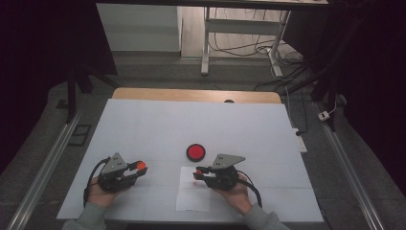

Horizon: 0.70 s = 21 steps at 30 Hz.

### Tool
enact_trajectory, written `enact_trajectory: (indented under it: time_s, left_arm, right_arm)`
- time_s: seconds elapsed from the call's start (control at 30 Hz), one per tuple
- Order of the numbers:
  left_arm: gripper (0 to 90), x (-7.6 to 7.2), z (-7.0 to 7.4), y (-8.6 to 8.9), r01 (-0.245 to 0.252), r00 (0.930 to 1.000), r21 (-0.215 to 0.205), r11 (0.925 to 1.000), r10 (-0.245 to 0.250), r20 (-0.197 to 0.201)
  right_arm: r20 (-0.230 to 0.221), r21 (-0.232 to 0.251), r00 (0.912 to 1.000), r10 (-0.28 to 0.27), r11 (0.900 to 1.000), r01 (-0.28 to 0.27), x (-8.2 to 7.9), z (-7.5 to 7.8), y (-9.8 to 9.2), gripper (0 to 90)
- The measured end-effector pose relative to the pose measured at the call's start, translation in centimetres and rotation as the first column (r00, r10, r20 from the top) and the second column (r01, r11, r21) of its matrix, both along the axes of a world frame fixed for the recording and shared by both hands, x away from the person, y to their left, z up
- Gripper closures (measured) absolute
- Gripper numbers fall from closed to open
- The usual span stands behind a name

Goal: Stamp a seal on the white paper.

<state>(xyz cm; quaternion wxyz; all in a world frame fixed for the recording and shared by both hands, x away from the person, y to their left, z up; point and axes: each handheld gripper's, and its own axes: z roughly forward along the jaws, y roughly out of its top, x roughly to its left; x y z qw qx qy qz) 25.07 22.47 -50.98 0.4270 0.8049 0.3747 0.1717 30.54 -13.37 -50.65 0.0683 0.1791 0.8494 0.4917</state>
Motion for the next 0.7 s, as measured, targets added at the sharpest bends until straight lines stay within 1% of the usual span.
enact_trajectory:
  time_s: [0.17, 0.37, 0.7]
  left_arm:
    - [64.5, 0.0, 0.0, 0.0, 0.001, 1.0, 0.003, 1.0, -0.001, 0.0]
    - [64.5, 0.1, -0.1, -0.1, 0.004, 1.0, 0.006, 1.0, -0.004, -0.001]
    - [64.5, 0.0, -0.1, -0.2, 0.006, 1.0, 0.007, 1.0, -0.006, -0.003]
  right_arm:
    - [0.002, 0.023, 1.0, -0.009, 1.0, 0.009, 0.2, 0.5, -0.4, 71.9]
    - [0.007, 0.04, 0.9998, -0.017, 0.999, 0.016, 0.3, 1.1, -0.8, 71.9]
    - [0.014, 0.079, 0.9989, -0.044, 0.996, 0.043, 0.6, 2.1, -1.7, 71.9]
